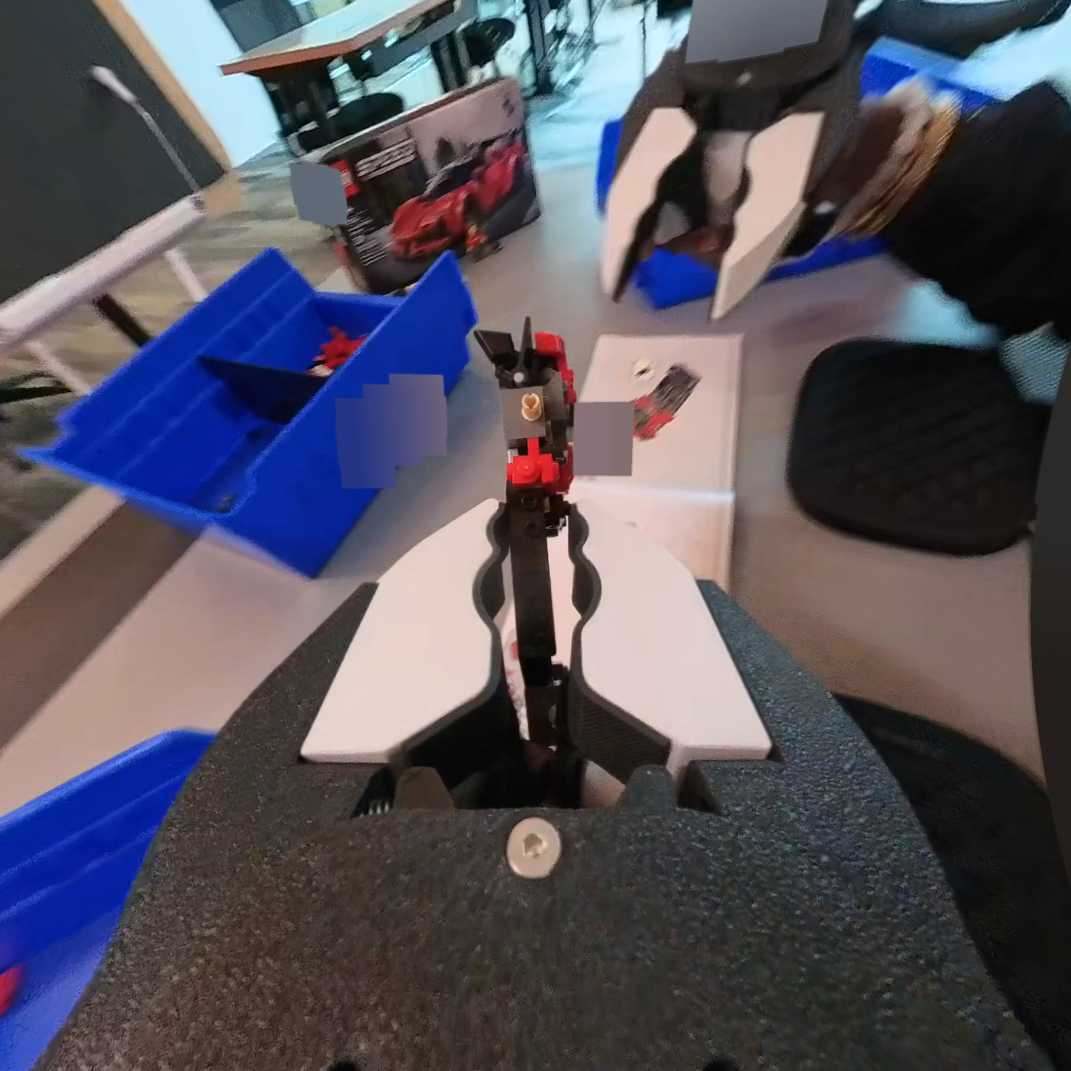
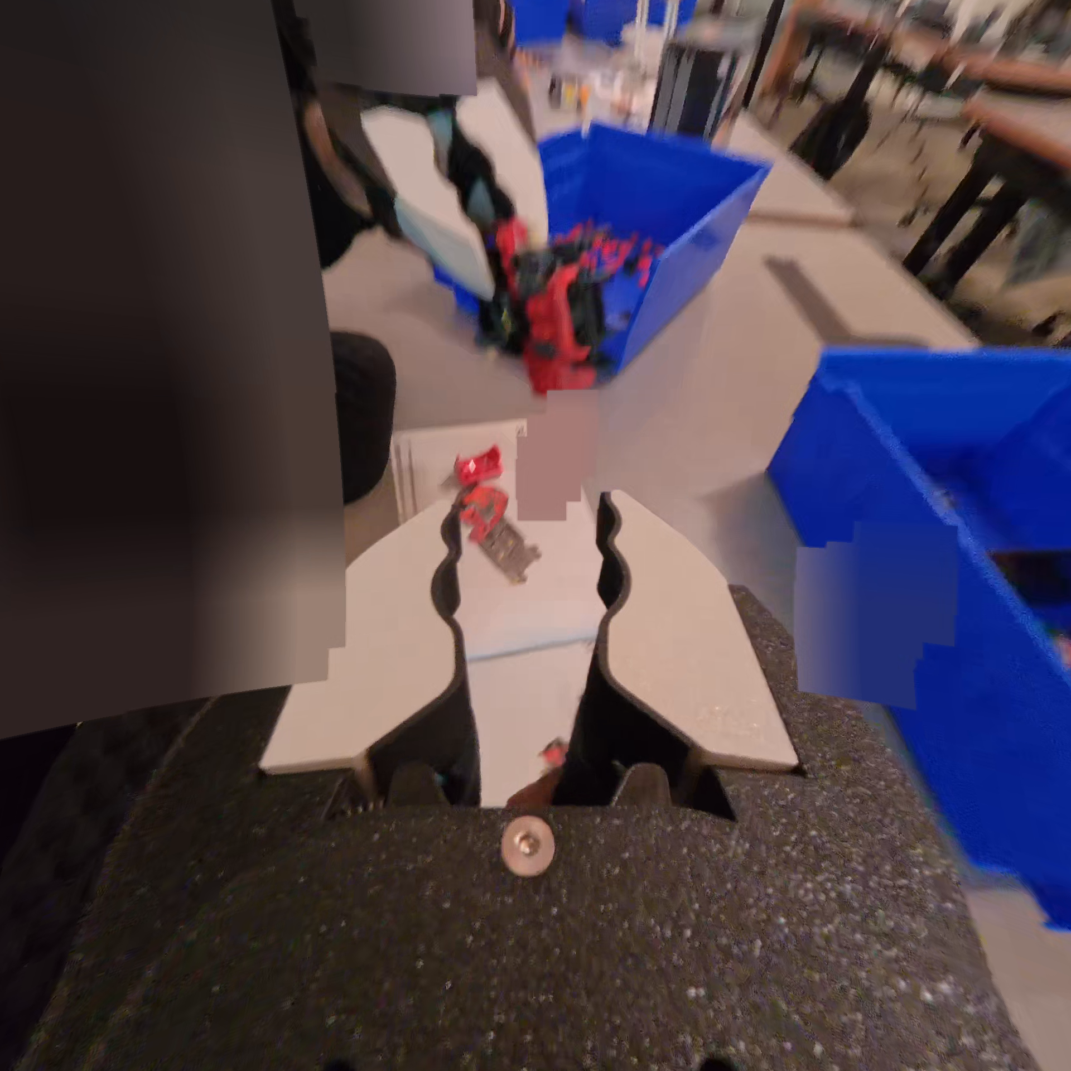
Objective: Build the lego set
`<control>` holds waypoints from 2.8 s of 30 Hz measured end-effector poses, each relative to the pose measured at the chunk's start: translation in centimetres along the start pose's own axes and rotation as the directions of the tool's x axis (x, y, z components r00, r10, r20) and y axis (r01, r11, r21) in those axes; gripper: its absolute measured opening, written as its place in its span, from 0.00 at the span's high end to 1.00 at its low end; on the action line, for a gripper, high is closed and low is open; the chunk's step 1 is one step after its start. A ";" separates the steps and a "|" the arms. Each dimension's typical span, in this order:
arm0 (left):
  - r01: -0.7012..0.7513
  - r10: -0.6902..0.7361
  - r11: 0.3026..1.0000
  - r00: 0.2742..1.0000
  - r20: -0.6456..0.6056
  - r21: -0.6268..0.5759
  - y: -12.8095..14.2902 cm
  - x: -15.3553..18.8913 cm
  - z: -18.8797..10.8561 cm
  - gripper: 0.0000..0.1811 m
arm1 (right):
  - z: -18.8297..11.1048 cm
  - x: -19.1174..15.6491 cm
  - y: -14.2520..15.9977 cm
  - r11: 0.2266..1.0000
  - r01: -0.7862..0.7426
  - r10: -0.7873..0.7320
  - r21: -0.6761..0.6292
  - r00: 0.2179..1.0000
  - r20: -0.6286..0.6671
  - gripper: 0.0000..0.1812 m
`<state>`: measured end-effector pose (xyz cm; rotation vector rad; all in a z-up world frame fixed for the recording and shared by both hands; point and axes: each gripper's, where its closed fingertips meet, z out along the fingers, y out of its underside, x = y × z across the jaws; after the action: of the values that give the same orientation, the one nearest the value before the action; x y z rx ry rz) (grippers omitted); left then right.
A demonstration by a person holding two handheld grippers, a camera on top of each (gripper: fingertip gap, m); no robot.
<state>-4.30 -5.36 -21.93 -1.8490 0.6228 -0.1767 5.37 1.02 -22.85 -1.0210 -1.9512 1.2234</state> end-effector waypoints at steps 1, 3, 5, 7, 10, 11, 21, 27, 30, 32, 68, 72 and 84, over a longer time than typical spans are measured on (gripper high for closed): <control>-0.043 0.045 0.998 0.998 0.050 -0.036 0.3 -0.4 -0.4 0.90 | 0.5 -0.6 1.1 0.999 -0.017 0.018 -0.049 1.000 0.022 0.77; -0.125 0.142 0.985 0.979 0.148 -0.121 1.1 -1.2 -1.5 0.90 | 2.2 -2.5 2.9 0.992 -0.021 0.032 -0.128 0.996 0.087 0.80; -0.176 0.220 0.964 0.949 0.225 -0.197 1.8 -1.8 -2.5 0.90 | 4.5 -4.2 4.1 0.984 0.010 0.016 -0.180 0.990 0.142 0.84; -0.194 0.256 0.952 0.928 0.269 -0.237 2.3 -1.9 -3.4 0.90 | 7.0 -5.4 4.3 0.977 0.053 -0.016 -0.209 0.984 0.175 0.88; -0.199 0.286 0.937 0.908 0.305 -0.287 3.4 -1.5 -4.4 0.90 | 10.7 -6.1 3.5 0.966 0.117 -0.078 -0.231 0.982 0.172 0.90; -0.204 0.301 0.930 0.900 0.316 -0.307 3.8 -1.4 -4.7 0.90 | 11.7 -6.0 3.2 0.960 0.139 -0.102 -0.244 0.982 0.159 0.90; -0.187 0.291 0.936 0.887 0.358 -0.297 5.5 -0.7 -4.7 0.90 | 16.1 -4.8 6.1 0.910 0.125 -0.080 -0.395 0.988 0.129 0.98; 0.061 -0.067 0.998 0.975 0.214 0.036 3.7 -0.2 -4.1 0.90 | 11.4 -4.0 1.9 0.906 -0.416 0.423 -0.077 0.880 0.216 0.99; 0.295 -0.305 0.929 0.952 0.009 0.224 2.3 -0.3 -4.4 0.90 | 7.6 -2.5 -1.8 0.703 -0.696 0.596 0.143 0.687 0.416 0.98; 0.407 -0.397 0.865 0.913 -0.098 0.294 1.7 -0.6 -4.6 0.90 | 5.5 -1.7 -3.2 0.583 -0.783 0.614 0.215 0.598 0.515 0.99; 0.370 -0.356 0.928 0.914 -0.193 0.039 3.8 0.9 0.7 0.90 | 3.7 -1.0 11.3 0.549 -0.779 0.831 -0.302 0.547 0.099 0.97; 0.388 -0.376 0.921 0.908 -0.182 0.031 4.1 0.6 0.9 0.90 | 3.6 0.2 10.9 0.640 -0.730 0.761 -0.239 0.646 0.060 0.94; 0.215 -0.232 0.968 0.964 -0.130 -0.128 5.8 1.6 2.0 0.90 | 5.8 -2.6 9.5 0.869 -0.206 0.262 -0.450 0.963 0.064 0.90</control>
<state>-3.99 -5.89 -28.30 -2.0278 0.5296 -0.4360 4.73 -1.12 -34.02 -1.4786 -2.3182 1.0031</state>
